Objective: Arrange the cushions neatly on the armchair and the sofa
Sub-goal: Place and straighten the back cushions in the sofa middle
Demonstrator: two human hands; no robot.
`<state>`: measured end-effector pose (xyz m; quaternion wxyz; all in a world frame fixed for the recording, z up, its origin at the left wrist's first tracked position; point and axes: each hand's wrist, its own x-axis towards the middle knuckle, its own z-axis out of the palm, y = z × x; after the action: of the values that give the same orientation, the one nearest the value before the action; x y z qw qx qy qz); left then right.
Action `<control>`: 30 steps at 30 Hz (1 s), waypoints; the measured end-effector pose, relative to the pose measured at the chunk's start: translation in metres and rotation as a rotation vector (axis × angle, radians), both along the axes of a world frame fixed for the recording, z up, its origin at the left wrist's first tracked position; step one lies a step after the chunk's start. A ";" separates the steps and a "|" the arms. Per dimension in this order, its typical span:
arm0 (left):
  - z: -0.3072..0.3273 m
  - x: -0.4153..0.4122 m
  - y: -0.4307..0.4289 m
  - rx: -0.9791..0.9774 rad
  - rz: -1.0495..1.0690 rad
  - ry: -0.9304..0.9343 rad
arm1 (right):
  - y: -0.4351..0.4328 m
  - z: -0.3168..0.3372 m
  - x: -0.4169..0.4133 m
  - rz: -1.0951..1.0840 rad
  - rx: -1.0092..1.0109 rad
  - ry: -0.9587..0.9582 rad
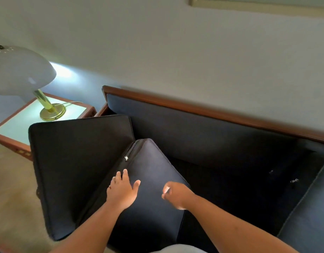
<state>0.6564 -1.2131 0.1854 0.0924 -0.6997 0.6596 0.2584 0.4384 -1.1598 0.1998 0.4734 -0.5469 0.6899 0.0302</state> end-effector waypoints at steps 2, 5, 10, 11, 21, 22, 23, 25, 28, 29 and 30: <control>-0.005 -0.013 -0.006 0.066 -0.057 0.074 | 0.008 0.002 -0.023 -0.071 -0.005 0.011; -0.008 -0.041 -0.008 0.200 -0.153 0.217 | 0.021 0.005 -0.054 -0.172 -0.021 0.065; 0.000 -0.121 -0.002 0.268 -0.368 0.260 | 0.065 0.006 -0.120 -0.433 -0.038 0.087; 0.002 -0.140 0.000 0.290 -0.418 0.260 | 0.077 0.008 -0.134 -0.481 -0.043 0.089; 0.017 -0.317 0.037 0.334 -0.808 0.259 | 0.187 0.015 -0.269 -0.839 -0.054 0.106; 0.019 -0.332 0.042 0.333 -0.824 0.267 | 0.194 0.015 -0.283 -0.853 -0.063 0.109; 0.020 -0.352 0.049 0.328 -0.843 0.270 | 0.202 0.015 -0.300 -0.872 -0.067 0.110; 0.022 -0.384 0.058 0.318 -0.867 0.275 | 0.214 0.015 -0.330 -0.888 -0.084 0.115; 0.024 -0.445 0.078 0.305 -0.874 0.283 | 0.234 0.015 -0.384 -0.892 -0.109 0.118; 0.026 -0.467 0.085 0.306 -0.870 0.288 | 0.241 0.016 -0.404 -0.895 -0.115 0.120; 0.028 -0.484 0.090 0.307 -0.868 0.295 | 0.245 0.017 -0.419 -0.897 -0.124 0.121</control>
<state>0.1722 -1.1226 0.2139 0.1995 -0.2940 0.8510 0.3867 0.0197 -0.9148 0.2171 0.3647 -0.2189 0.8854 -0.1872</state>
